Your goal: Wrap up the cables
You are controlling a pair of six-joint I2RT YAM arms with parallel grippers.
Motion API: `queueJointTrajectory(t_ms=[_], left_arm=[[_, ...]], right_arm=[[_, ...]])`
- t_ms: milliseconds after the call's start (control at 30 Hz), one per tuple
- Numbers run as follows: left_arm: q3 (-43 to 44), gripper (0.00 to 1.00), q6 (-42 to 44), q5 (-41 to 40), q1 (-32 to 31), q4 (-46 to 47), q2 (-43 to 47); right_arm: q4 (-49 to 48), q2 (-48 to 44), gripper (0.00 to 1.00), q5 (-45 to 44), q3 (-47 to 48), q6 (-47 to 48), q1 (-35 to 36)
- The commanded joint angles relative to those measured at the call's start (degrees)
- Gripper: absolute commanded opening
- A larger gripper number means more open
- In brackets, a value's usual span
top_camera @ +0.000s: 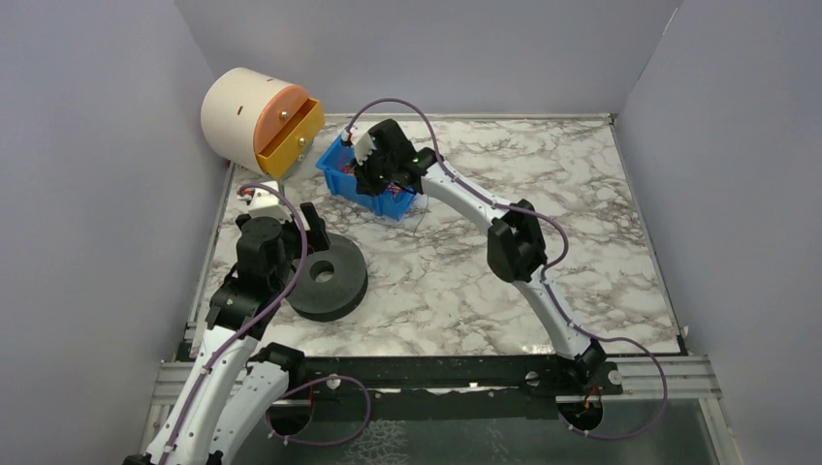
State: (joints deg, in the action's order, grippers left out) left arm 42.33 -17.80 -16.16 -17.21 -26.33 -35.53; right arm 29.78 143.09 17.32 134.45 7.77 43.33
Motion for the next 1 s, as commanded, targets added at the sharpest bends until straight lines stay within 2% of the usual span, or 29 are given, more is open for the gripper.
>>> queueJointTrajectory(t_ms=[0,67,500,700,967], left_arm=[[1.5,0.99,0.0,-1.7,0.4,-0.4,0.7],[1.5,0.99,0.1,-1.6,0.4,-0.4,0.8],[1.4,0.99,0.0,-1.3,0.4,-0.4,1.3],[1.3,0.99,0.0,-0.9,0.4,-0.4,2.0],[1.3,0.99,-0.1,-0.4,0.1,-0.3,1.9]], right_arm=[[0.2,-3.9,0.05,-2.3,-2.9,-1.0,0.1],[-0.9,-6.1,0.01,-4.6,-5.7,-1.4,0.1],[-12.1,-26.7,0.01,-27.6,-33.4,-6.5,-0.3],[-13.8,-34.9,0.01,-35.2,-43.8,-10.3,-1.6],[-16.2,-44.3,0.01,-40.9,-56.4,-18.0,-5.6]])
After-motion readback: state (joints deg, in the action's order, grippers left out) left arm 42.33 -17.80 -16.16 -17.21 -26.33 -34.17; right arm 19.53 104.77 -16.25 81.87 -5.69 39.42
